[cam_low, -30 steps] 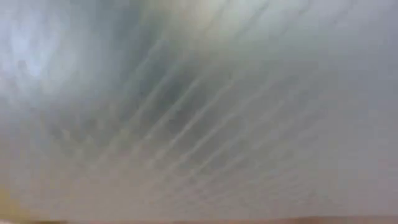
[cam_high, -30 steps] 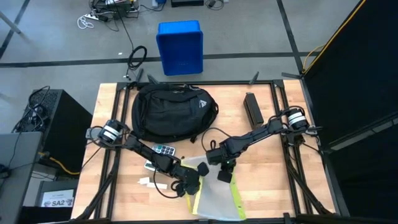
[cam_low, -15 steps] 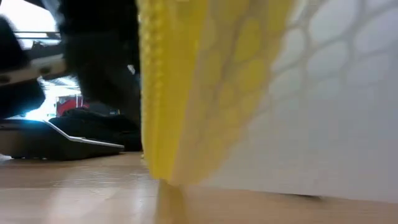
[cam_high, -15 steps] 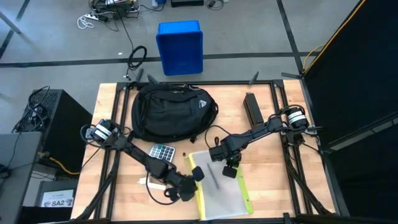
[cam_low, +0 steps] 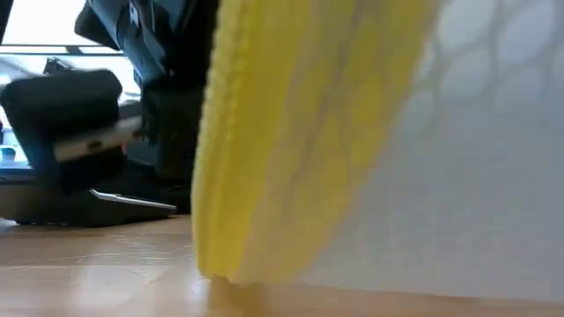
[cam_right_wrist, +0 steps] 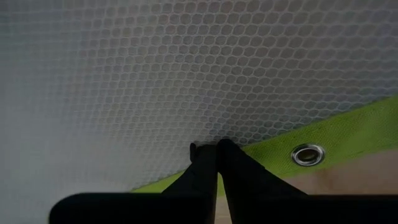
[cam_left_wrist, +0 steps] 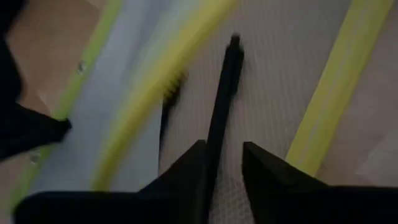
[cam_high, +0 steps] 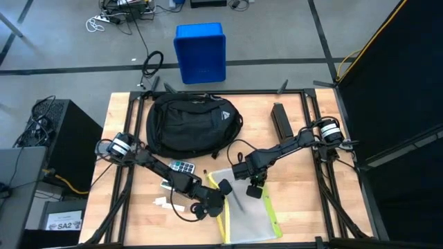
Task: Unpack backpack
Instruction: Remove the bottom black pen from the yellow zip bag
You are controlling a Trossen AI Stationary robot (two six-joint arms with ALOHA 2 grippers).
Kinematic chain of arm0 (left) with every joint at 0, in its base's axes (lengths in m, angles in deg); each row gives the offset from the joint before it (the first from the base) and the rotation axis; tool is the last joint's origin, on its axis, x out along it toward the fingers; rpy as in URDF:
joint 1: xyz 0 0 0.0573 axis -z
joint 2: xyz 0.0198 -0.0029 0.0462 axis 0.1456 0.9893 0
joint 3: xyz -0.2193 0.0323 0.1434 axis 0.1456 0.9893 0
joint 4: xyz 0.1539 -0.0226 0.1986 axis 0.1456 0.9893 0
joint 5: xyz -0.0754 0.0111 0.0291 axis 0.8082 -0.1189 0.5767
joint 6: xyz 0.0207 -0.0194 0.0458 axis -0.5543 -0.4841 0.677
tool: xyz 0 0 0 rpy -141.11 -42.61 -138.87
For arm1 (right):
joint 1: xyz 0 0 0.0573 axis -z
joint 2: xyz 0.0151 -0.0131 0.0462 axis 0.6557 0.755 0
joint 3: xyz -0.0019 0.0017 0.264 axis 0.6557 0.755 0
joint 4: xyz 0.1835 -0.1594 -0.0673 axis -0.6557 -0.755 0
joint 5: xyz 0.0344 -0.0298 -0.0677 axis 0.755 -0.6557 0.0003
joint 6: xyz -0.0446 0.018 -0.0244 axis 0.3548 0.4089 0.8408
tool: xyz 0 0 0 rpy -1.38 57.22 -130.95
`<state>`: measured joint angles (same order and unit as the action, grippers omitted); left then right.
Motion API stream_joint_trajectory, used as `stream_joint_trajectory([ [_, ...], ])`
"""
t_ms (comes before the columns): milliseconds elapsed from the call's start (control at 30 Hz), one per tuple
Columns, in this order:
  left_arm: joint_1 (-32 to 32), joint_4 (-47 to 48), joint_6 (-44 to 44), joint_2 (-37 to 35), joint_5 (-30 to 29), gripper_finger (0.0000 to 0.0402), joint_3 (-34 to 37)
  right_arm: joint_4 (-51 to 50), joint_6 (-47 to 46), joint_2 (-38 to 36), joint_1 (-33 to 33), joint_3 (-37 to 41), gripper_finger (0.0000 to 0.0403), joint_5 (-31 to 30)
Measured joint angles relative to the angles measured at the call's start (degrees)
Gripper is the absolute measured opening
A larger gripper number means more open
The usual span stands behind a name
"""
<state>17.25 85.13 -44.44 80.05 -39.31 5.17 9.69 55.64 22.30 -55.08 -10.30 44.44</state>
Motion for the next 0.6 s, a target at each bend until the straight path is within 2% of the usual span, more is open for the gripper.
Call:
stream_joint_trajectory([
  [167,-1.2,-1.3,-1.8,1.9,0.3,0.014,-0.1,1.1,0.0,0.0,0.0,0.0,0.0,0.5],
  [300,-2.3,-2.5,-3.4,3.1,2.3,0.0145,-0.3,1.8,0.0,0.0,0.0,0.0,0.0,0.6],
  [500,-5.1,-0.5,-11.8,3.4,12.2,0.0112,-0.3,2.0,-0.2,0.0,0.0,0.0,0.0,0.9],
  [600,-5.5,0.8,-12.5,3.4,13.8,0.0079,-0.3,2.2,-0.2,0.1,0.0,0.0,0.0,1.0],
])
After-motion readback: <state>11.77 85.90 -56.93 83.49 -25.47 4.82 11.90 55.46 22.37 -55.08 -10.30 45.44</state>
